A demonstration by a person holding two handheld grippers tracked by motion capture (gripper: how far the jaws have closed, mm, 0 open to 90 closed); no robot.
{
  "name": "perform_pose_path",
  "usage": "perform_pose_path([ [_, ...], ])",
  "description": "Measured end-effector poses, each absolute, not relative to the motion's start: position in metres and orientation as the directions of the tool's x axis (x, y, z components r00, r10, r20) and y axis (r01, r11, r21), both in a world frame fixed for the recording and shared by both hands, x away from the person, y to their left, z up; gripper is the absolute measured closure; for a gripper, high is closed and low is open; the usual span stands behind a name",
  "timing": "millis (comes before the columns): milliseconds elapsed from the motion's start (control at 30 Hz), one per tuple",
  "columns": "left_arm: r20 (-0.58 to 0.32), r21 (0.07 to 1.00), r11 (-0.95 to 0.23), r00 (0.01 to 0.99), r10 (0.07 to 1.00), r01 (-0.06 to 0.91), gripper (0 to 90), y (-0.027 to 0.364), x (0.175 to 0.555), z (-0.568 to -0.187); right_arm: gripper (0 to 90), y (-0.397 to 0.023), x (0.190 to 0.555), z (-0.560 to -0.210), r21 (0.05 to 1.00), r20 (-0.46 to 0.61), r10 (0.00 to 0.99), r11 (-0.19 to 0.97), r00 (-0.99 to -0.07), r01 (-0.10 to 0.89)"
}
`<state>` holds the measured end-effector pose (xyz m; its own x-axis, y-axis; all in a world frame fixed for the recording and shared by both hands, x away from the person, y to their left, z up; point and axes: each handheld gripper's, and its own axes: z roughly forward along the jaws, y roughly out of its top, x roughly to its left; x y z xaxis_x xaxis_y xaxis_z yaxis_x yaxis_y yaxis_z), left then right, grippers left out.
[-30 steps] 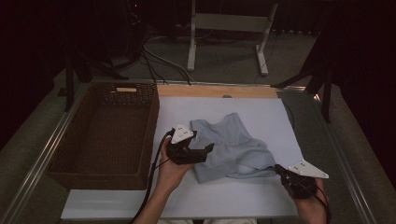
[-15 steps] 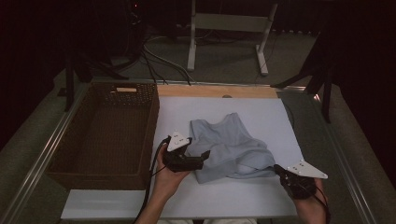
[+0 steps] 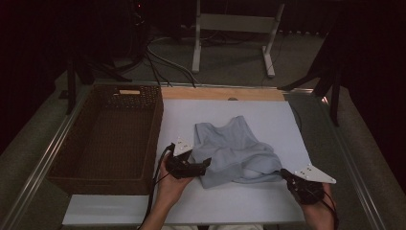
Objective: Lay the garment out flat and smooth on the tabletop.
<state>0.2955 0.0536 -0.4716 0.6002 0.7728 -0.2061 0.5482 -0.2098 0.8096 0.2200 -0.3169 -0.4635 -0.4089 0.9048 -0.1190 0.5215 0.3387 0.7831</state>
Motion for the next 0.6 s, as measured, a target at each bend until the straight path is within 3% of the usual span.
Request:
perform_pose_path([
  [167, -0.214, 0.796, -0.218, 0.6, 0.771, 0.564, 19.9, 0.05, 0.3, -0.477, 90.0, -0.318, 0.22, -0.463, 0.785, -0.122, 0.904, 0.341, -0.411, 0.517],
  [233, -0.211, 0.794, -0.221, 0.598, 0.773, 0.567, 26.7, 0.048, 0.301, -0.478, 90.0, -0.317, 0.22, -0.463, 0.786, -0.121, 0.904, 0.34, -0.411, 0.516],
  [300, -0.213, 0.794, -0.218, 0.596, 0.774, 0.567, 27.7, 0.046, 0.301, -0.479, 90.0, -0.317, 0.22, -0.463, 0.787, -0.121, 0.904, 0.34, -0.411, 0.516],
  [600, -0.203, 0.789, -0.261, 0.637, 0.744, 0.556, 80.4, 0.039, 0.307, -0.476, 90.0, -0.317, 0.22, -0.462, 0.789, -0.124, 0.902, 0.342, -0.413, 0.511],
])
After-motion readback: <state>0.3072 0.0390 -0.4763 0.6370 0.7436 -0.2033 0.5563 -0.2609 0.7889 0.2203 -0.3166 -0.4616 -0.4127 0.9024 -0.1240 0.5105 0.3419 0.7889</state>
